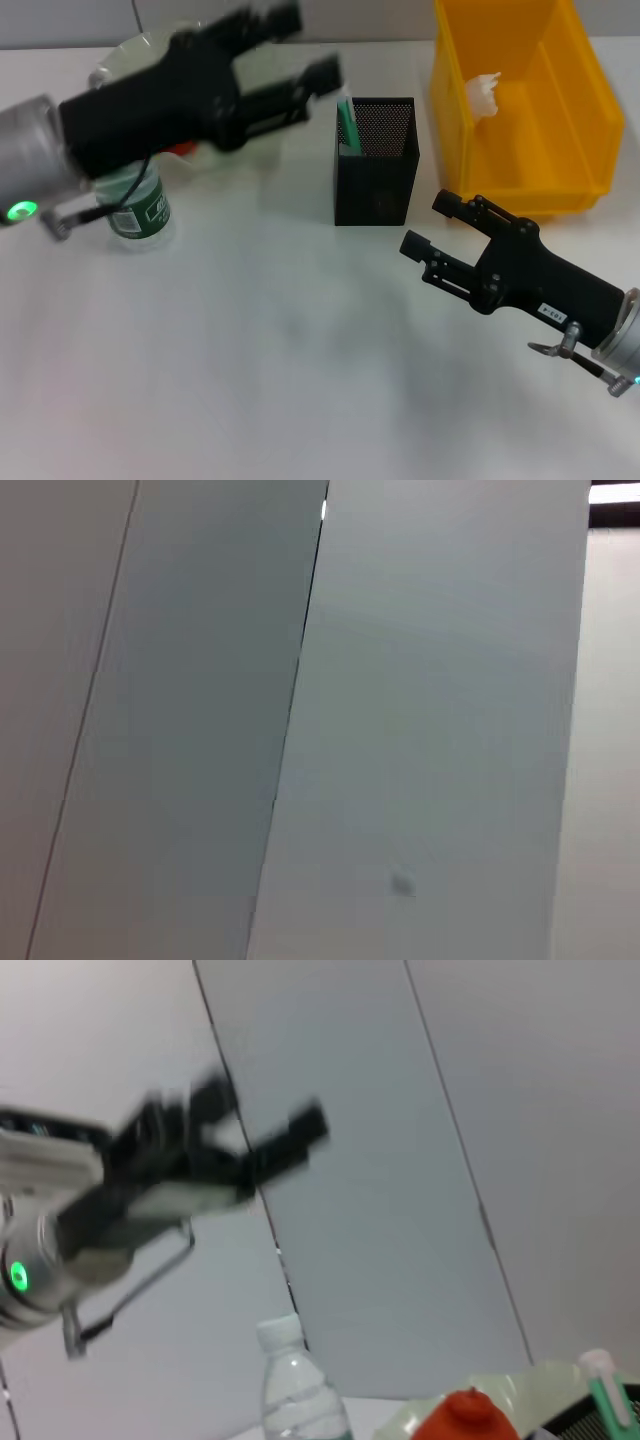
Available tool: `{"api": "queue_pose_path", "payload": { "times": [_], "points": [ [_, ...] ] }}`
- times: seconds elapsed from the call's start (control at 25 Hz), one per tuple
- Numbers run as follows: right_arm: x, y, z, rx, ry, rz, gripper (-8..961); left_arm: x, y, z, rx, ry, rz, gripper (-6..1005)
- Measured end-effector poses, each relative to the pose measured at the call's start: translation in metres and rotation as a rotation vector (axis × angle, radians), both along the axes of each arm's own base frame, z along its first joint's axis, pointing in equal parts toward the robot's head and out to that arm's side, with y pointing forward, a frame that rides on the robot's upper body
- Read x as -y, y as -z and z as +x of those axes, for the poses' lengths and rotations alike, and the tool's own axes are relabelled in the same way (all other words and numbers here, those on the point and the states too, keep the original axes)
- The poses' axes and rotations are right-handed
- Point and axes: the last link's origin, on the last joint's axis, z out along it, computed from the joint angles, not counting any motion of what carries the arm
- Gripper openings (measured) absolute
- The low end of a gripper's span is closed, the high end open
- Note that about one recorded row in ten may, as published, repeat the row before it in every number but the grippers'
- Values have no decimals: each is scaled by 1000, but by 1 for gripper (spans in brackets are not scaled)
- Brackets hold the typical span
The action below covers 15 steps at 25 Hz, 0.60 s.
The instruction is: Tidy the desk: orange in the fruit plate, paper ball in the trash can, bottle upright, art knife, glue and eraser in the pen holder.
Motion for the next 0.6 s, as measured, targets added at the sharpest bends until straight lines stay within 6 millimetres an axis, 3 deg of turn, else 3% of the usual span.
{"api": "queue_pose_path", "payload": {
  "times": [0.2,0.6],
  "points": [
    [1,-5,-5,4,-68,-4,752,25,2,-42,-121,-22,-98,802],
    [3,-9,-15,31,-204,-44,752,55,9,-91,-154,-45,-54,802]
  ]
}}
